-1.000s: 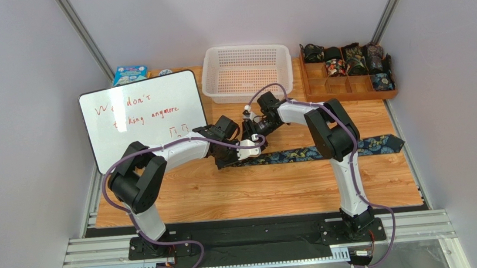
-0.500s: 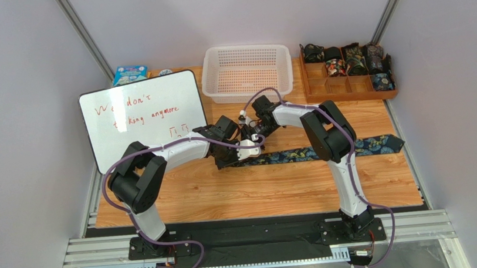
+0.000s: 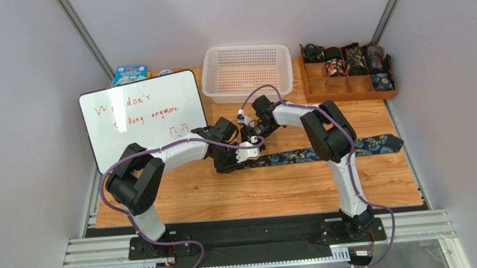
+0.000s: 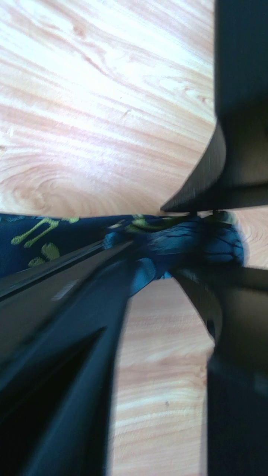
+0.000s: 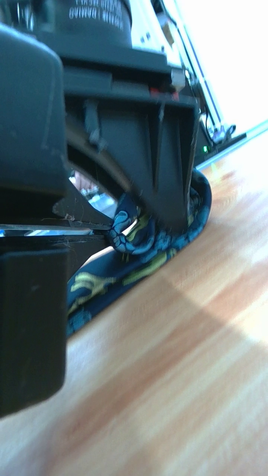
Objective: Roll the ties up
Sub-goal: Roll the tie at the center of the board.
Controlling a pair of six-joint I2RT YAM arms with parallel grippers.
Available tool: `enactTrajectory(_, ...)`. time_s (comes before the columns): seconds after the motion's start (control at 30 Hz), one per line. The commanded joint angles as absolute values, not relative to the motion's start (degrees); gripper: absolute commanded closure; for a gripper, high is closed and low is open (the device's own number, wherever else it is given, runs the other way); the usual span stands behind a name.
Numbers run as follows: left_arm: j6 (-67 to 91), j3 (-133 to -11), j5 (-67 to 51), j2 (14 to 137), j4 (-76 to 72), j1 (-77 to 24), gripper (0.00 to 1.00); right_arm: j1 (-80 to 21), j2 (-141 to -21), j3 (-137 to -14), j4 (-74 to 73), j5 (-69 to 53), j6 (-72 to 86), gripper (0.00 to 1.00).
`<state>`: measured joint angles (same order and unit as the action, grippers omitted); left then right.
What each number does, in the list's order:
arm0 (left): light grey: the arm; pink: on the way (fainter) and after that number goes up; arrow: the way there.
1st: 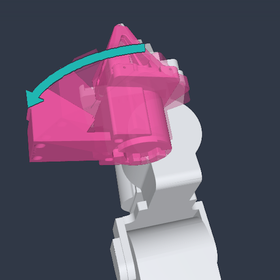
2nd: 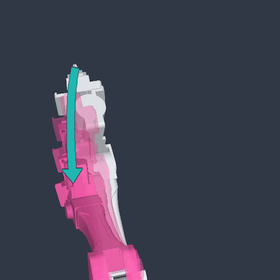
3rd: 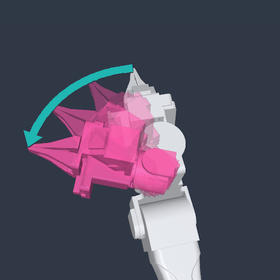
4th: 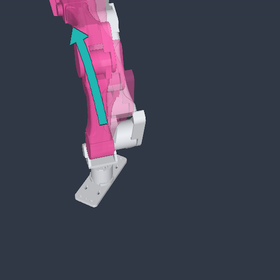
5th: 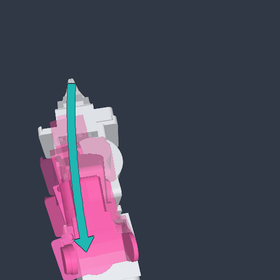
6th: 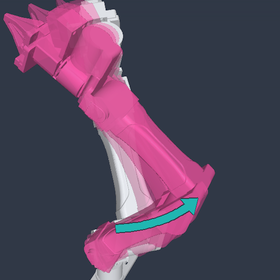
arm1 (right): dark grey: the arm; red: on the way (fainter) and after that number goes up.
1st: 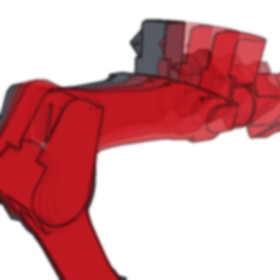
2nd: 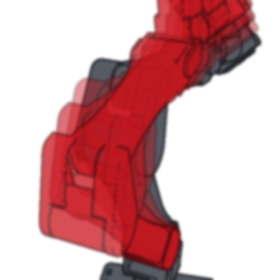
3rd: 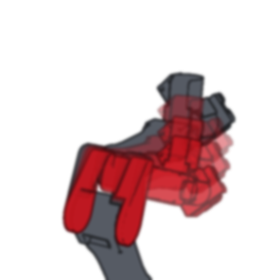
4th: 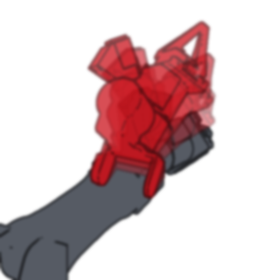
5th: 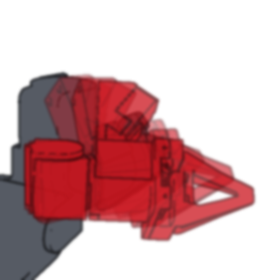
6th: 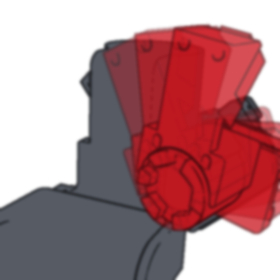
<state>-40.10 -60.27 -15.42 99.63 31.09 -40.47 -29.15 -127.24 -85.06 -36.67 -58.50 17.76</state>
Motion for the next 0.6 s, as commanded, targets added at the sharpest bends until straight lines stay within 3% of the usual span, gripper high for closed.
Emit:
enactTrajectory(0.0, -37.9, -59.7, -18.7, 95.7, 34.6, -39.8, 0.49, -28.0, -126.1, -83.5, -35.4, -55.1, 13.1, 1.0)
enactTrajectory(0.3, -32.6, -59.6, -22.1, 90.6, 31.6, -37.4, 0.32, -28.0, -125.2, -83.0, -34.6, -55.4, 11.8, 1.0)
enactTrajectory(0.57, -32.7, -61.6, -18.4, 95.6, 29.0, -39.5, 0.27, -27.9, -125.3, -83.2, -33.6, -56.7, 14.0, 1.0)
